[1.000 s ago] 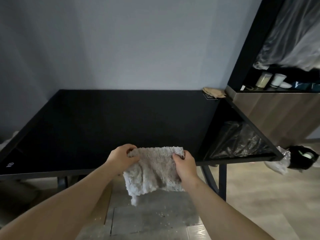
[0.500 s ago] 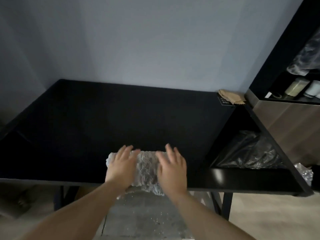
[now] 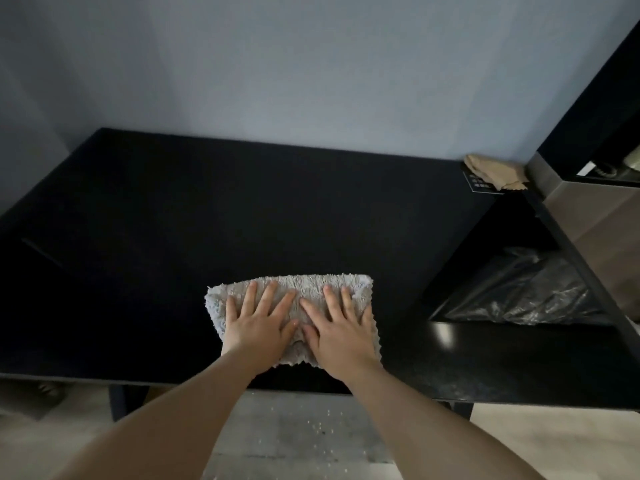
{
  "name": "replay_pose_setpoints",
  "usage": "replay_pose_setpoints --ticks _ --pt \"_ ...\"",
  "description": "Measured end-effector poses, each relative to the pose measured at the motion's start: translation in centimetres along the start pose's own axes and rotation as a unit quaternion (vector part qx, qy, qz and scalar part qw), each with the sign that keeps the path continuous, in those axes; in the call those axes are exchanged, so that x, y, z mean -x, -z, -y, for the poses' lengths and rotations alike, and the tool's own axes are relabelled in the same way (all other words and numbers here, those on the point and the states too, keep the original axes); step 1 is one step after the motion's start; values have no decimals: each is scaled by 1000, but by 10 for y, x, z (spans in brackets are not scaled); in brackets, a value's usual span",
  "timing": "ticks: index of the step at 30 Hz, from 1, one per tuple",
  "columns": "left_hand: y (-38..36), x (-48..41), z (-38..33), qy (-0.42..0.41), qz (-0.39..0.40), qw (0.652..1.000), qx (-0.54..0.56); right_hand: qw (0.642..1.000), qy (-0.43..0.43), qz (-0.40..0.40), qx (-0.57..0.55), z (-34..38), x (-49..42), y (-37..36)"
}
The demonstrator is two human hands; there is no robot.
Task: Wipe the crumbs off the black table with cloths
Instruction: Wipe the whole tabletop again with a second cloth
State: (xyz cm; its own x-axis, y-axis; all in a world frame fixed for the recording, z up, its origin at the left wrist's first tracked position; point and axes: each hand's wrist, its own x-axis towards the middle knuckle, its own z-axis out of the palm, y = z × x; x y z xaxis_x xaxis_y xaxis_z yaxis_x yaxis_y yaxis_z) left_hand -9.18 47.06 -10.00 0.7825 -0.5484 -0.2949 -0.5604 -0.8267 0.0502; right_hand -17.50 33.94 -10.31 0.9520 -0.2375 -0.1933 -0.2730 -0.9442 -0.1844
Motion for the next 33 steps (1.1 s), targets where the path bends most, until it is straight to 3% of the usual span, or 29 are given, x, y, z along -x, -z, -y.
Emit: replay_pose_setpoints --ticks 5,11,19,26,33 --pt "-3 30 5 -47 -28 998 30 998 -2 -36 -44 22 31 -6" --pt "-8 80 12 -114 -42 988 93 987 -11 -161 -22 48 81 -28" --pt "21 106 2 -164 45 981 95 989 -29 -129 -64 56 145 6" --pt "66 137 -70 -229 20 964 134 978 -70 -138 -140 -23 205 50" --pt "97 150 -204 -246 10 955 164 952 -82 -174 -238 -140 277 101"
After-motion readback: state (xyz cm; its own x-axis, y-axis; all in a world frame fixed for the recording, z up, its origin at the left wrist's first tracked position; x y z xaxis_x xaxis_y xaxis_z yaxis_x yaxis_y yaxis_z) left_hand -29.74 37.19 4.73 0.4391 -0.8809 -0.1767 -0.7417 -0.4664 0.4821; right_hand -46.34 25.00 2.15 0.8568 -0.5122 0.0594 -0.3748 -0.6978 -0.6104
